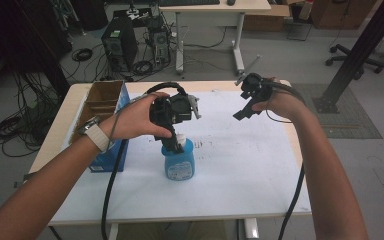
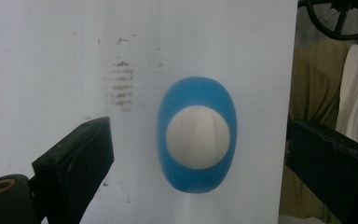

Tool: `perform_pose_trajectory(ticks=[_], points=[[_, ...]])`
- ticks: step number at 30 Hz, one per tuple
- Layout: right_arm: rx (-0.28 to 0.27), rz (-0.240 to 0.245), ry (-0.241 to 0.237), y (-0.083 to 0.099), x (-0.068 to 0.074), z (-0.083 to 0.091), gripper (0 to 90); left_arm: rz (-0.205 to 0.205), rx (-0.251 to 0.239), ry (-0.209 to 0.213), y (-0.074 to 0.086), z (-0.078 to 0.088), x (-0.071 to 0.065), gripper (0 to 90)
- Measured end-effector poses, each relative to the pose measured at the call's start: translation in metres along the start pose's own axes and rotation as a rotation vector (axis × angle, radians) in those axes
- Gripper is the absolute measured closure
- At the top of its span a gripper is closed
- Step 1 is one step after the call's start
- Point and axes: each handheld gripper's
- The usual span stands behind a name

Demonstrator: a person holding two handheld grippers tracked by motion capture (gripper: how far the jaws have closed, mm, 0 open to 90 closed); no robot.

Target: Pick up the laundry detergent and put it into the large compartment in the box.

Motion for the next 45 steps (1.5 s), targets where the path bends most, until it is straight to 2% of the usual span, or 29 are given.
perform_pose_trajectory(ticks=[21,32,45], points=[[0.004,0.003,-0.002,-0.001,0.002,0.000,9.0,0.005,0.005,-0.001,0.004,-0.021,0.002,6.9],[-0.002,0.004,-0.004,-0.002,0.002,-0.001,9.0,0.006,0.008,0.030,0.003,-0.035,0.001,7.5],[-0.003,0.003,-0.004,-0.002,0.002,-0.001,9.0,0.005,0.018,0.019,0.004,-0.046,0.002,7.6]])
Point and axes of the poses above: each handheld gripper's, and its own axes: z roughly backward along the jaws, y roughly out of its underside, x roughly to its left, and after that the axes turned 3 degrees about y, right-handed
